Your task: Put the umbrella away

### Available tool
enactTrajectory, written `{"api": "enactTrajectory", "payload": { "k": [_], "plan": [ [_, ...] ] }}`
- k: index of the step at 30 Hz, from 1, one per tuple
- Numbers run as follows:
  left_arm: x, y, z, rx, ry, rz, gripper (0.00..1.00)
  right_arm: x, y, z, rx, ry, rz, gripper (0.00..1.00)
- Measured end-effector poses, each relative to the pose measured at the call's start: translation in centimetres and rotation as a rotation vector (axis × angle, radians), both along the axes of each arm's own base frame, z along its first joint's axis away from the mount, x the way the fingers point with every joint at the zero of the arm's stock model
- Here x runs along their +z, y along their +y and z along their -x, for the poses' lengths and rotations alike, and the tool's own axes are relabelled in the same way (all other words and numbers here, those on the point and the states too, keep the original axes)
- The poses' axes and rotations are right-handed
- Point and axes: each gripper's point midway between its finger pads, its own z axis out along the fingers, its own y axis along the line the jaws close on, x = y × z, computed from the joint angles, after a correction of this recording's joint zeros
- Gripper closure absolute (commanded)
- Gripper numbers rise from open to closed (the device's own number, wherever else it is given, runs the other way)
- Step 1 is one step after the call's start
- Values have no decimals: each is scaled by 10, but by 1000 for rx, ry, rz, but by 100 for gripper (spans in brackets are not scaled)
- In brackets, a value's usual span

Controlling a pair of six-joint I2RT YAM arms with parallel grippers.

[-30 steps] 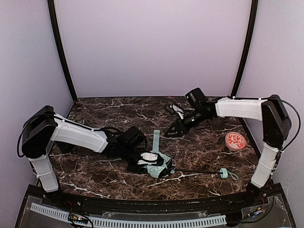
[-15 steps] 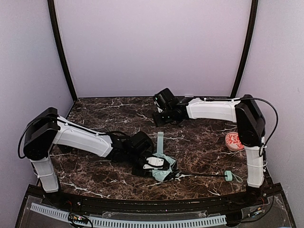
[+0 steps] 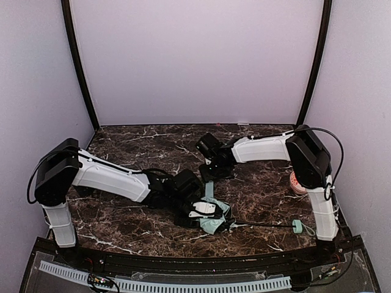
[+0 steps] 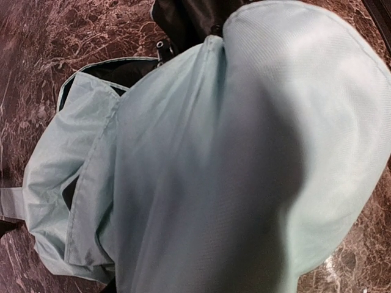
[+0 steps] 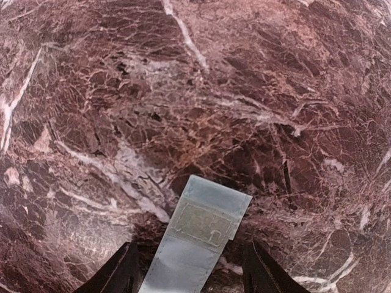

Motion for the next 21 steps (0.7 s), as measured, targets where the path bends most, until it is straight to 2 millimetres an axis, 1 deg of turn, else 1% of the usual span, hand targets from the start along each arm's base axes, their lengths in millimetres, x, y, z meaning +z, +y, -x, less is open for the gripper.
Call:
{"api": "enactTrajectory", "payload": {
  "k": [2,3,4,5,6,8,9,12,16,18,21],
  "plan": [
    [0,0,0,0,1,0,97,-1,1,2,-9,3,-5,45],
    [0,0,0,1,2,-1,97,-2,0,3,-14,1,-11,51],
    [0,0,0,1,2,-1,97,-2,0,5,-15,0,-18,59],
    [0,0,0,1,2,-2,97,-3,-1,6,-22,0,-24,72],
    [0,0,0,1,2,-2,97,-2,0,6,-29,-2,-37,82],
    [0,0,0,1,2,-2,98,-2,1,6,-26,1,-50,97],
    [0,0,0,2,2,-3,98,-1,4,6,-27,3,-62,100],
    [0,0,-1,3,1,-5,100,-1,8,5,-13,0,-76,100],
    [1,-1,2,-2,19,-6,100,2,11,-3,-3,1,-122,100],
    [2,-1,4,-5,37,-7,100,3,10,-9,3,3,-150,100],
    [4,0,6,-4,59,-16,100,6,0,-25,-13,-3,-180,100]
  ]
}}
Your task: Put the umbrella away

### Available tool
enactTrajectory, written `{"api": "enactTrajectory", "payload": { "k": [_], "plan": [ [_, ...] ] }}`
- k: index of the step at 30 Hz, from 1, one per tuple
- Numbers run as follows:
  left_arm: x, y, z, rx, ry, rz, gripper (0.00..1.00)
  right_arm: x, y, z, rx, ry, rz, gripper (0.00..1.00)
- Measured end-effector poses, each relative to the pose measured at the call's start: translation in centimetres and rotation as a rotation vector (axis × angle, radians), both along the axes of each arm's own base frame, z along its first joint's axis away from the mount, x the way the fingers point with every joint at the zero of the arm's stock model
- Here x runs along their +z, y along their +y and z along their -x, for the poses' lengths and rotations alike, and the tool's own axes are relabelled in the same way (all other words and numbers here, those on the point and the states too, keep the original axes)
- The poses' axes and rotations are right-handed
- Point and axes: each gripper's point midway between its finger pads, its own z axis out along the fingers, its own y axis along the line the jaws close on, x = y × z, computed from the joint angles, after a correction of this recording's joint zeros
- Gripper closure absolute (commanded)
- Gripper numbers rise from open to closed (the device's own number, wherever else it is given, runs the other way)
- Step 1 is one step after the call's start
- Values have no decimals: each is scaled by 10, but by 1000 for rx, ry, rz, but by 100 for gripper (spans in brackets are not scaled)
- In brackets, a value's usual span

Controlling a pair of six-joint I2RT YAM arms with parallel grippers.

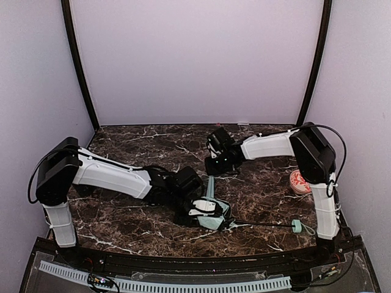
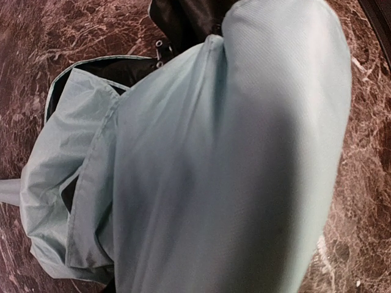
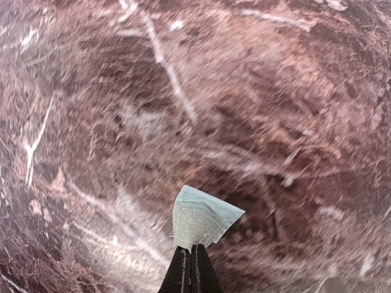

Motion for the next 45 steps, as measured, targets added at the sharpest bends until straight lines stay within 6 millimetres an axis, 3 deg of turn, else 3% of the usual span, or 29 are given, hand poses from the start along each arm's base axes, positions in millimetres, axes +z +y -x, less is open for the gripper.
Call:
{"api": "enactTrajectory", "payload": {
  "k": [5,12,17,24,31,34,40,45],
  "plan": [
    [1,6,-10,34,-1,-16,100,5,-6,-20,7,-5,-81,100],
    [5,7,-8,29,38,-23,100,12,3,-25,42,-25,-144,100],
    [10,3,-9,14,99,-13,100,15,-6,-34,31,-16,-158,100],
    [15,-7,-14,-11,200,27,100,42,5,-47,52,-46,-176,100],
    [6,-9,-17,21,404,57,100,20,1,-53,34,-32,-147,100],
    [8,-12,-22,33,391,61,100,15,1,-60,31,-14,-129,100],
    [9,-12,-38,68,314,39,100,25,6,-82,25,-29,-126,100],
    [6,-11,-36,70,329,35,100,7,-7,-80,2,-8,-107,100]
  ]
}}
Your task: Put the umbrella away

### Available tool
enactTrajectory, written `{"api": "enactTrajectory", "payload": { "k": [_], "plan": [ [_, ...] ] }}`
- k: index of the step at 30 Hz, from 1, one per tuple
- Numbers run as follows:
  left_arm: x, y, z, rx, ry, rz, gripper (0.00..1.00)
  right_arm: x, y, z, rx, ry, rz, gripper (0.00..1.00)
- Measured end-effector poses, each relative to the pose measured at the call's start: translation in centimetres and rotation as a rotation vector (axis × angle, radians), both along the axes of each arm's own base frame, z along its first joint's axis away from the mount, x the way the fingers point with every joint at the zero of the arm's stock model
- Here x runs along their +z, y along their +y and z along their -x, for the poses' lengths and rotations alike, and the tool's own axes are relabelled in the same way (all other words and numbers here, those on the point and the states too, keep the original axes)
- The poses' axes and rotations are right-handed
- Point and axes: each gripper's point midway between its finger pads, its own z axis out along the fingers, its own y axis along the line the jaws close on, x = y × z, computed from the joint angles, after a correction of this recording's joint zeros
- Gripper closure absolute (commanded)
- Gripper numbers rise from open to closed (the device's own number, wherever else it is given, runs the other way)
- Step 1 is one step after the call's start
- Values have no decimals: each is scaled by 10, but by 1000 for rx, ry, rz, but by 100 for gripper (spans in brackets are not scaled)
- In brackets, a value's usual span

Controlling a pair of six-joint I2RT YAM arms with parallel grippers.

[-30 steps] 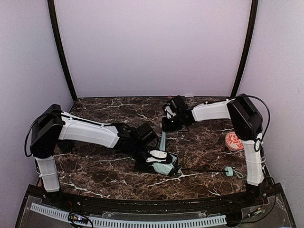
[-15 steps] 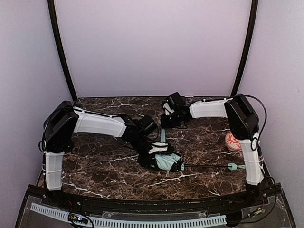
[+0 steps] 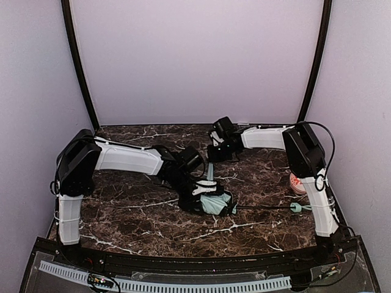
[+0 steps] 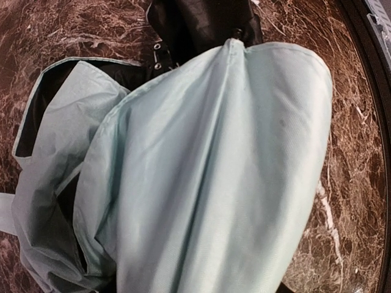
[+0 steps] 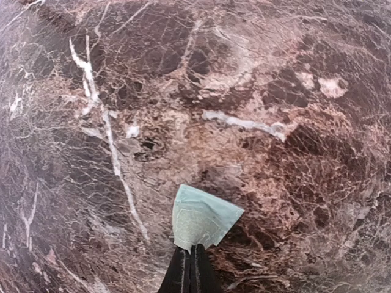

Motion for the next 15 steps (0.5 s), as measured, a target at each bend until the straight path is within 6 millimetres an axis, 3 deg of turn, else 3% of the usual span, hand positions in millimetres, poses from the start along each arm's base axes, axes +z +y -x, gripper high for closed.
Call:
{"api": "enactTrajectory", "payload": {
  "k": [10,15],
  "plan": [
    [2,-3,-16,19,-78,-9,100,15,0,-23,-19,-12,-15,100],
    [-5,-5,-8,-6,-14,19,100,-5,-5,-17,-46,41,-30,100]
  ]
}}
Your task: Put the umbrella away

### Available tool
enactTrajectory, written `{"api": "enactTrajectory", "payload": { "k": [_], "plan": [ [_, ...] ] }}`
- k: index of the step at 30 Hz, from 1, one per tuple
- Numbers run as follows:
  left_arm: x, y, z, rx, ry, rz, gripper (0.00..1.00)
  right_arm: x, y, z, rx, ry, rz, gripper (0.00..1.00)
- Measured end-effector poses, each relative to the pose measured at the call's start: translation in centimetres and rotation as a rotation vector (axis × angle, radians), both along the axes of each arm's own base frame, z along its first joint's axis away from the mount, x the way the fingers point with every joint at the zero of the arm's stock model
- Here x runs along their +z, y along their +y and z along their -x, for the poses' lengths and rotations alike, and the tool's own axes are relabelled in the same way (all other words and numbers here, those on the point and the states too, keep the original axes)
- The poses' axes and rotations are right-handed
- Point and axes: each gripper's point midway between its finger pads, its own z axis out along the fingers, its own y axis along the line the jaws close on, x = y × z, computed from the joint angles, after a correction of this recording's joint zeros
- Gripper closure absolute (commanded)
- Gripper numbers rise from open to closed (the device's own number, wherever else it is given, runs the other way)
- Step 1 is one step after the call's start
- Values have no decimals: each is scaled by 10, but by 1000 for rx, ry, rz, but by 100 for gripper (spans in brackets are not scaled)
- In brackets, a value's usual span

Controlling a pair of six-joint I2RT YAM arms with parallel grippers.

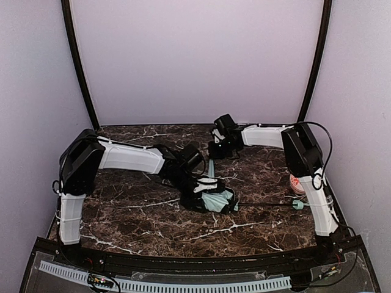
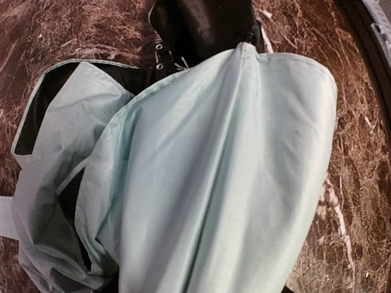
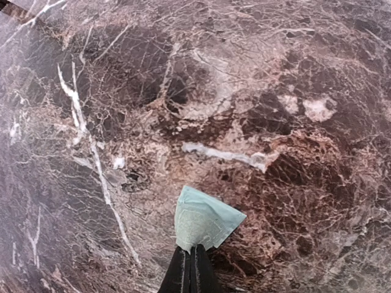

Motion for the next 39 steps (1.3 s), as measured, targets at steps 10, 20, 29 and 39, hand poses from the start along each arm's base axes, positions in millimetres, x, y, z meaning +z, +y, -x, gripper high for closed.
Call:
{"api": "enactTrajectory", "payload": {
  "k": [10,20,29,39],
  "plan": [
    [10,6,51,-41,463,95,100,19,-35,-36,-117,-105,-153,58],
    [17,26,125,-13,867,-57,100,146,-137,-25,-189,-356,-258,57],
    [15,29,124,34,883,-82,100,230,-23,233,553,-710,-267,50],
    [10,28,98,131,648,-126,100,110,23,387,1147,-601,-21,37]
  ]
}}
